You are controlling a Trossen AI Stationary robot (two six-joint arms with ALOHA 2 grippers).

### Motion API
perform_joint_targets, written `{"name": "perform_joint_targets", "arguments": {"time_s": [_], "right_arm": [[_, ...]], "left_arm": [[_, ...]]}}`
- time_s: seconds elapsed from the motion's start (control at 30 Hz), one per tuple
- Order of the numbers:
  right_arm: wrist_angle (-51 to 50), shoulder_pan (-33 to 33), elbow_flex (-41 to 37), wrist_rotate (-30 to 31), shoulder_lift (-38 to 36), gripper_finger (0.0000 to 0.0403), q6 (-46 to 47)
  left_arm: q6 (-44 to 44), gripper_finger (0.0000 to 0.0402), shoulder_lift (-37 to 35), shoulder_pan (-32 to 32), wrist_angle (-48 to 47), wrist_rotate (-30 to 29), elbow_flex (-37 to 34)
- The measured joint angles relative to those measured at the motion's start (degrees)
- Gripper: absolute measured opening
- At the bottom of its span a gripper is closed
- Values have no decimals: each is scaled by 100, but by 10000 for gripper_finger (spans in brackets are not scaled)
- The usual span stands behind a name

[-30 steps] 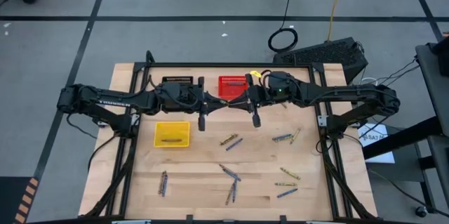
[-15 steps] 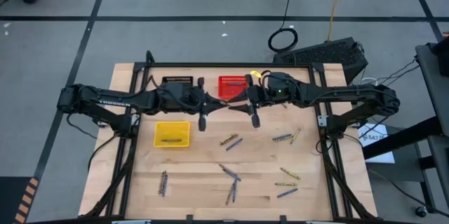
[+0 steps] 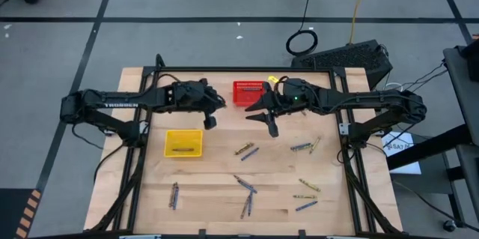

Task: Sort crayons
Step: Put the green crayon into the black basket

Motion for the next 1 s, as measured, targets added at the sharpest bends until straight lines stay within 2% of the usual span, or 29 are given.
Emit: {"name": "perform_joint_targets", "arguments": {"time_s": [0.23,0.5,0.9,1.0], "right_arm": [[-101,0,0,2,0,109,28],[-273,0,0,2,-2,109,30],[-277,0,0,2,-4,109,30],[-275,0,0,2,-4,109,29]], "left_arm": [[500,11,-2,574,-544,-13,0],[899,11,-2,1382,-1839,-10,0],[1486,11,266,2452,-2752,53,-2],[1495,11,381,2643,-2655,151,-2]]}}
